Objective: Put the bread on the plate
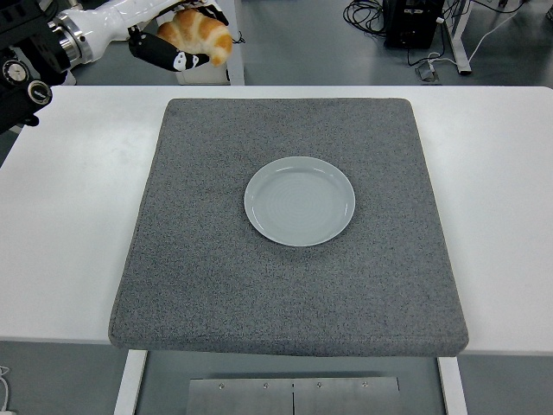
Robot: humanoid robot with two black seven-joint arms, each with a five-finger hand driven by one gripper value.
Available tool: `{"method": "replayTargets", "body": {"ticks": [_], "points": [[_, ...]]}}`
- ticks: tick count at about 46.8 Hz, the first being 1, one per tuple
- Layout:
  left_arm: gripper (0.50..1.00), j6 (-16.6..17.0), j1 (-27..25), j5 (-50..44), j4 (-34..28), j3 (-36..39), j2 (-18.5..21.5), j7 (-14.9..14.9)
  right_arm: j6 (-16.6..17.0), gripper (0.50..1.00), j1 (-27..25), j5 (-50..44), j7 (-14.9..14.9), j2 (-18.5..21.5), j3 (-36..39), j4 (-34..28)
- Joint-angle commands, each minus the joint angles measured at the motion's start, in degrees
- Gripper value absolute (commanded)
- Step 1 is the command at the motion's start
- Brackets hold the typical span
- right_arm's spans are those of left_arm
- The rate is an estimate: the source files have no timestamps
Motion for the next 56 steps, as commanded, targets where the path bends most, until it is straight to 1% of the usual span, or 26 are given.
{"method": "replayTargets", "body": {"ticks": [1,9,18,25,31,42,52,56], "points": [[0.500,-0.2,-1.2,0.0,0.0,0.9,-1.6,-0.1,0.0,1.000,0.0,0.0,0.0,0.0,0.0,0.0],[0.500,-0.2,-3.2,0.4,0.0,2.9,-6.5,-1.0,0.0,1.000,0.0,0.0,0.0,0.0,0.0,0.0],[0.500,-0.1,-3.4,0.9,-0.2,4.6,-12.2,-1.9,0.0,1.000,0.0,0.1,0.0,0.0,0.1,0.0],[0.500,-0.1,-3.3,0.9,-0.2,7.3,-15.0,-3.3,0.0,1.000,0.0,0.0,0.0,0.0,0.0,-0.1],[0.500,-0.1,-2.9,1.3,-0.2,8.3,-17.2,-3.5,0.0,1.000,0.0,0.1,0.0,0.0,0.0,-0.1],[0.500,0.3,-1.4,3.9,0.6,11.4,-19.3,-3.5,0.0,1.000,0.0,0.0,0.0,0.0,0.1,0.0],[0.500,1.8,2.3,6.4,2.7,12.1,-19.5,-3.5,0.0,1.000,0.0,0.1,0.0,0.0,0.0,0.0],[0.500,2.4,3.9,7.7,4.0,12.3,-20.2,-3.4,0.0,1.000,0.0,0.0,0.0,0.0,0.0,0.0]]}}
